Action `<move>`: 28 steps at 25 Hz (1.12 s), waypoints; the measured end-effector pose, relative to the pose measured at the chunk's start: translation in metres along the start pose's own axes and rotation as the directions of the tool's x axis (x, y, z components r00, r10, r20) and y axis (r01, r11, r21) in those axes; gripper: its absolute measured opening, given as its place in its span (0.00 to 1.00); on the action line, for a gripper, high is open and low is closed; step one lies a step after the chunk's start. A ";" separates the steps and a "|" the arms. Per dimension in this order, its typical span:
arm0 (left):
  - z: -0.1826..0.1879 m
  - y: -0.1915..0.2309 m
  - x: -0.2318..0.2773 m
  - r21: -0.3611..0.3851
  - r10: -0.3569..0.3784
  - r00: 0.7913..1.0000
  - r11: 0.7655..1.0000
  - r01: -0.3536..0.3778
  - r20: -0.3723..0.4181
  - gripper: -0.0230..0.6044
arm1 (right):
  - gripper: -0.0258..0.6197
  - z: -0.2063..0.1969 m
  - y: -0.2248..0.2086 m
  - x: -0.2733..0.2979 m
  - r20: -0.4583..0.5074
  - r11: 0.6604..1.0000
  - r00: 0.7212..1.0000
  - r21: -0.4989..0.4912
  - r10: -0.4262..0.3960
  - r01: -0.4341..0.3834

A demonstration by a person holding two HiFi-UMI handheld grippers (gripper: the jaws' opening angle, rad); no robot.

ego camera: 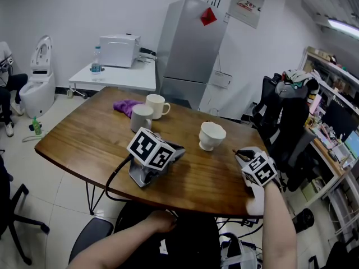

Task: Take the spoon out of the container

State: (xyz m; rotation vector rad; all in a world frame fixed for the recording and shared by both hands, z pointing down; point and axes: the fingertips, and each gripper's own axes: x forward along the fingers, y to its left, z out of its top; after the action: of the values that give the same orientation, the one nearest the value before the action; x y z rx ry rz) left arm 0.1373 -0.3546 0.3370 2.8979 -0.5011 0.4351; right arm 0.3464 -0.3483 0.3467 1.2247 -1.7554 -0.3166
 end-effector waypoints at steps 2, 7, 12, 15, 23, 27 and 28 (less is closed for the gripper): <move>0.000 0.000 0.000 0.000 -0.001 1.000 1.000 0.001 0.000 0.06 | 0.12 -0.003 0.007 0.004 -0.027 0.999 0.998 0.008 0.053 -0.053; 0.000 0.000 0.001 0.001 0.000 1.000 1.000 0.000 0.000 0.06 | 0.11 -0.012 0.013 0.012 -0.066 0.988 0.987 0.070 0.143 -0.139; 0.001 0.000 0.001 0.000 0.000 1.000 1.000 0.000 0.000 0.06 | 0.11 -0.014 0.014 0.014 -0.069 0.985 0.985 0.087 0.157 -0.151; 0.000 0.000 0.001 0.000 0.000 1.000 1.000 0.000 0.000 0.06 | 0.12 -0.015 0.015 0.015 -0.065 0.985 0.986 0.088 0.155 -0.149; 0.000 0.000 0.000 0.000 0.000 1.000 1.000 0.000 0.000 0.06 | 0.14 -0.005 0.009 0.006 -0.015 0.984 0.990 0.112 0.139 -0.136; -0.001 0.000 0.000 -0.001 -0.001 1.000 1.000 0.001 0.000 0.06 | 0.14 0.001 0.004 0.000 0.036 0.980 0.992 0.157 0.119 -0.123; -0.001 0.000 0.000 -0.001 -0.001 1.000 1.000 0.001 0.000 0.06 | 0.13 0.004 0.002 -0.002 0.056 0.977 0.992 0.178 0.110 -0.118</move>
State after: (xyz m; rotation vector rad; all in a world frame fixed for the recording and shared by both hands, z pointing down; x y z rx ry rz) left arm 0.1374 -0.3547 0.3381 2.8968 -0.5001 0.4352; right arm 0.3424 -0.3465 0.3449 1.2455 -1.9196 -0.1205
